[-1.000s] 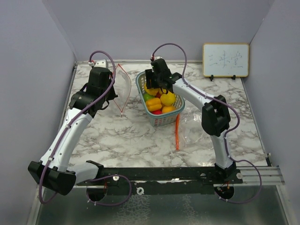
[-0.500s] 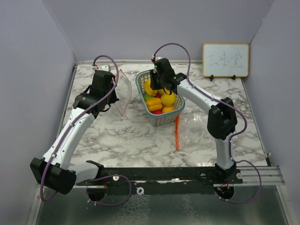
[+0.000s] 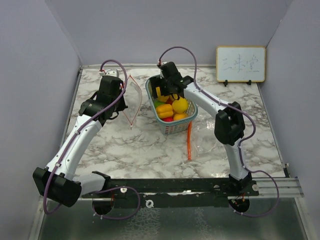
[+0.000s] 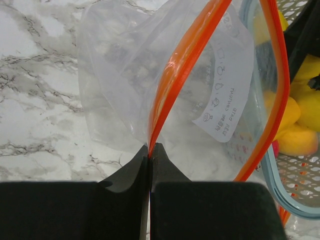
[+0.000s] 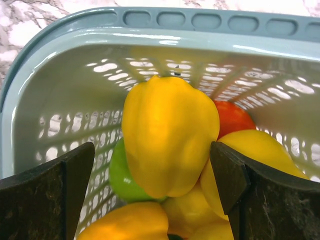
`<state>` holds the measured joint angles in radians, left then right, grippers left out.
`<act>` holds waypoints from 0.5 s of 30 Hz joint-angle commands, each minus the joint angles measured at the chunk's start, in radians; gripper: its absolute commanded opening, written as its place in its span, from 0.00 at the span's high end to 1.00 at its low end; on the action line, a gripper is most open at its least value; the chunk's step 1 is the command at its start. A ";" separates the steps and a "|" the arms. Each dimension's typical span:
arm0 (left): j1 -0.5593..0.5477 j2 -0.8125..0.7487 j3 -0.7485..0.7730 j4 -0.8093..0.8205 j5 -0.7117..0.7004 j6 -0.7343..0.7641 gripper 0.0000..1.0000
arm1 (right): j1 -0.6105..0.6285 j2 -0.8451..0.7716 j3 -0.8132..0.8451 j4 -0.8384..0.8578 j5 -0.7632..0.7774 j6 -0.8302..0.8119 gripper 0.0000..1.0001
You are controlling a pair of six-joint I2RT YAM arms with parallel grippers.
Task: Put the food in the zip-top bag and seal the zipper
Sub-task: Pick up the fake vegetable from the bin.
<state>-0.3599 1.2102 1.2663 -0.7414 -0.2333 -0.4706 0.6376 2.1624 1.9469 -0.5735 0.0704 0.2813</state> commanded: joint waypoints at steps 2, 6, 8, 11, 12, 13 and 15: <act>0.005 -0.009 0.005 0.011 0.028 -0.012 1.00 | 0.000 0.103 0.039 -0.035 0.067 -0.025 0.01; 0.005 -0.013 0.010 -0.004 0.020 -0.008 1.00 | 0.000 0.126 0.009 -0.027 0.082 -0.025 0.06; 0.005 -0.014 0.012 -0.009 0.014 -0.006 1.00 | 0.000 0.112 -0.017 -0.007 0.088 -0.028 0.11; 0.005 -0.013 0.013 -0.006 0.015 -0.003 1.00 | 0.000 0.094 -0.057 0.026 0.132 -0.046 0.12; 0.005 -0.012 0.012 -0.005 0.017 -0.003 1.00 | 0.000 0.100 -0.060 0.028 0.153 -0.049 0.12; 0.004 -0.012 0.011 -0.003 0.022 -0.003 1.00 | 0.000 0.108 -0.060 0.025 0.166 -0.055 0.11; 0.005 -0.014 0.004 -0.002 0.027 -0.007 1.00 | 0.002 0.131 -0.061 0.018 0.191 -0.063 0.10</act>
<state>-0.3599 1.2102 1.2663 -0.7425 -0.2272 -0.4740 0.6487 2.2139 1.9423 -0.4831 0.1829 0.2298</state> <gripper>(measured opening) 0.018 0.888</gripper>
